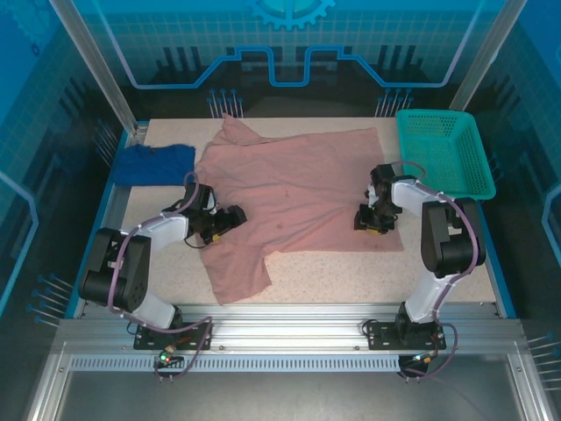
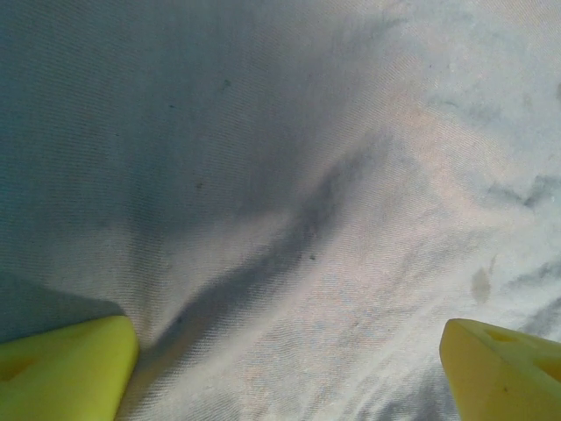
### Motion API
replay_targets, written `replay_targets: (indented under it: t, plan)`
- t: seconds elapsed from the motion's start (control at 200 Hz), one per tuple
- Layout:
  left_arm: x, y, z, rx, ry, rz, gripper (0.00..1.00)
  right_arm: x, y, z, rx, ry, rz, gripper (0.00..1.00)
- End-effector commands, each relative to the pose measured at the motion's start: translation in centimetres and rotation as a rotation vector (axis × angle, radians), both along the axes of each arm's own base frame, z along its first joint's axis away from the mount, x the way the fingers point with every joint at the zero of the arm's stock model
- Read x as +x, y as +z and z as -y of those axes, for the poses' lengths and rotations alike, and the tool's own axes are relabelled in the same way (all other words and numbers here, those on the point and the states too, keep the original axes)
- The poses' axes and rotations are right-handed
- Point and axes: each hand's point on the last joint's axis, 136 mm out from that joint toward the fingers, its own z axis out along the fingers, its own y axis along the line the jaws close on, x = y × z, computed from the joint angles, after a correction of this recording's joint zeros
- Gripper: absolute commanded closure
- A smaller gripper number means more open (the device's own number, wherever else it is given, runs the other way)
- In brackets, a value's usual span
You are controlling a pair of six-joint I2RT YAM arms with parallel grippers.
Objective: Fold the inside-out t-shirt
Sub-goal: Move the T-shirt to the center of the table, then fold the T-shirt at the center of the table.
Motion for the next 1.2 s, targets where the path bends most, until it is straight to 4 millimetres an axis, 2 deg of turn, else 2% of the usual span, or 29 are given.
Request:
replay_targets:
  t: [0.0, 0.15, 0.255, 0.445, 0.59, 0.71, 0.775, 0.8, 0.93, 1.195]
  plan:
    - [-3.3, -2.2, -0.9, 0.048, 0.020, -0.124, 0.08, -3.9, -1.5, 0.0, -0.007, -0.018, -0.127, 0.59]
    - [-3.6, -1.9, -1.1, 0.057, 0.017, -0.123, 0.08, -5.0, -1.5, 0.2, -0.016, -0.031, -0.135, 0.60]
    - [-3.0, -1.2, -1.1, 0.063, 0.015, -0.106, 0.08, -4.7, -1.1, 0.3, -0.021, -0.029, -0.116, 0.60]
    - [-2.2, 1.4, -1.3, 0.074, 0.016, -0.052, 0.07, -3.3, 1.9, 1.1, -0.059, -0.022, -0.020, 0.57]
    - [-2.9, 3.2, -2.0, 0.109, 0.026, -0.014, 0.08, -4.7, 3.0, 3.0, -0.097, -0.078, -0.009, 0.53]
    - [-2.9, 4.3, -1.9, 0.107, 0.024, 0.006, 0.08, -6.6, 2.8, 5.4, -0.105, -0.181, -0.033, 0.51]
    - [-2.7, 4.8, -1.8, 0.099, 0.021, 0.020, 0.08, -7.0, 3.2, 6.6, -0.107, -0.239, -0.025, 0.51]
    - [-2.6, 5.0, -1.7, 0.095, 0.019, 0.025, 0.08, -8.0, 2.6, 7.1, -0.119, -0.259, -0.049, 0.51]
    - [-2.3, 5.5, -1.2, 0.075, 0.009, 0.039, 0.08, -8.4, 2.4, 9.0, -0.158, -0.329, -0.067, 0.51]
    - [-2.6, 5.6, -0.7, 0.061, -0.008, 0.024, 0.09, -7.9, 0.2, 9.0, -0.120, -0.342, -0.115, 0.56]
